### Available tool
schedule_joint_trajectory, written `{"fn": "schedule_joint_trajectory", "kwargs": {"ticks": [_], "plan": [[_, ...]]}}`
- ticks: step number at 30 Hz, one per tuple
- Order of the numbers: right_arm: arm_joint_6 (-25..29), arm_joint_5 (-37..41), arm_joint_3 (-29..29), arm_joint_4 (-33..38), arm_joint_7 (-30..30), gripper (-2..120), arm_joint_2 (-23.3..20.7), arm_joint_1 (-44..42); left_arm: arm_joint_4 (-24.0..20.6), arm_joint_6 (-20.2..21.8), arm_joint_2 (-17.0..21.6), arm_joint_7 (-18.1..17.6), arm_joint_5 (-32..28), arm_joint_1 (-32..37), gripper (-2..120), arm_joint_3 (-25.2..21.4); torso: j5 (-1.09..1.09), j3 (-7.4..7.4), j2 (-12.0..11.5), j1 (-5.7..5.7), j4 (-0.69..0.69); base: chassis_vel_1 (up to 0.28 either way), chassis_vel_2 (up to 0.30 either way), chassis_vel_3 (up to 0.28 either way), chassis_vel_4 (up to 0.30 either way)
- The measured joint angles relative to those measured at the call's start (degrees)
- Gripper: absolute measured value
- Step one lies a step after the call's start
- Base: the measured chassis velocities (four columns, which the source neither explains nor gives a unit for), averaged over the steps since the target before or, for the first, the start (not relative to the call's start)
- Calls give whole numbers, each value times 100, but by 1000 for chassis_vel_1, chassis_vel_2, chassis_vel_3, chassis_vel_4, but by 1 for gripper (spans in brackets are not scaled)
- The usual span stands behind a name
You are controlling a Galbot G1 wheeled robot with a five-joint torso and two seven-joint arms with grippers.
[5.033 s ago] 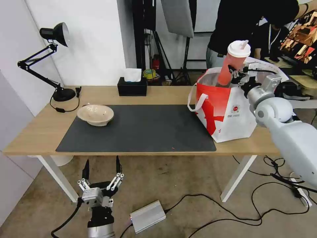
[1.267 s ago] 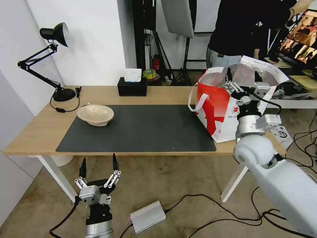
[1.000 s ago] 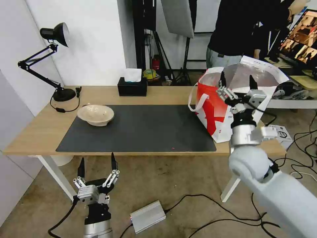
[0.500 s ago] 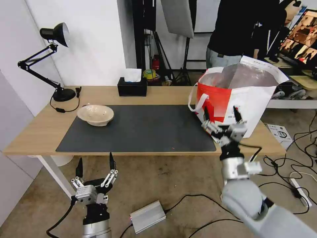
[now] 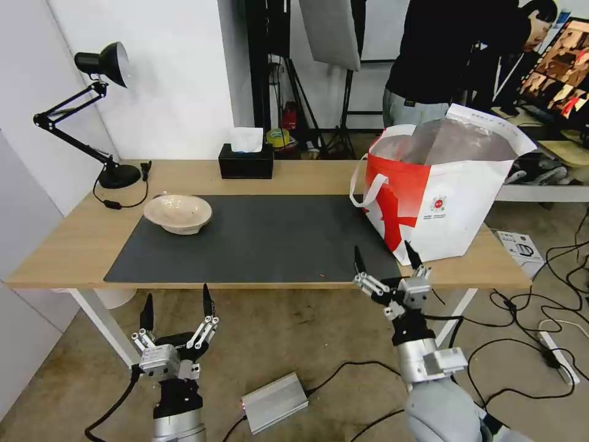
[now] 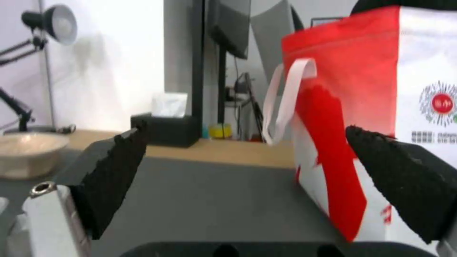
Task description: Pick up the trash from the table and place it into the takeout bag.
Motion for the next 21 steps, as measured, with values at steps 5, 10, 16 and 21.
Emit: {"fn": "schedule_joint_trajectory", "kwargs": {"ticks": [5, 10, 16, 21], "plan": [[-273, 107, -5, 131, 50, 100, -137, -155, 0, 1, 0, 2, 1, 2, 100, -5, 0, 0, 0, 0, 0, 0, 0, 0, 0], [-434, 169, -5, 201, 116, 100, -228, -278, 15, 2, 0, 2, 0, 14, 100, 1, 0, 0, 0, 1, 0, 0, 0, 0, 0], [-500, 149, 7, 210, 153, 100, -231, -333, 22, 1, 0, 2, 1, 19, 100, 5, 0, 0, 0, 0, 0, 0, 0, 0, 0], [-607, 117, 0, 272, 235, 100, -163, -367, 28, 1, 0, 1, 1, 14, 100, 4, 0, 0, 0, 0, 0, 0, 0, 0, 0]]}}
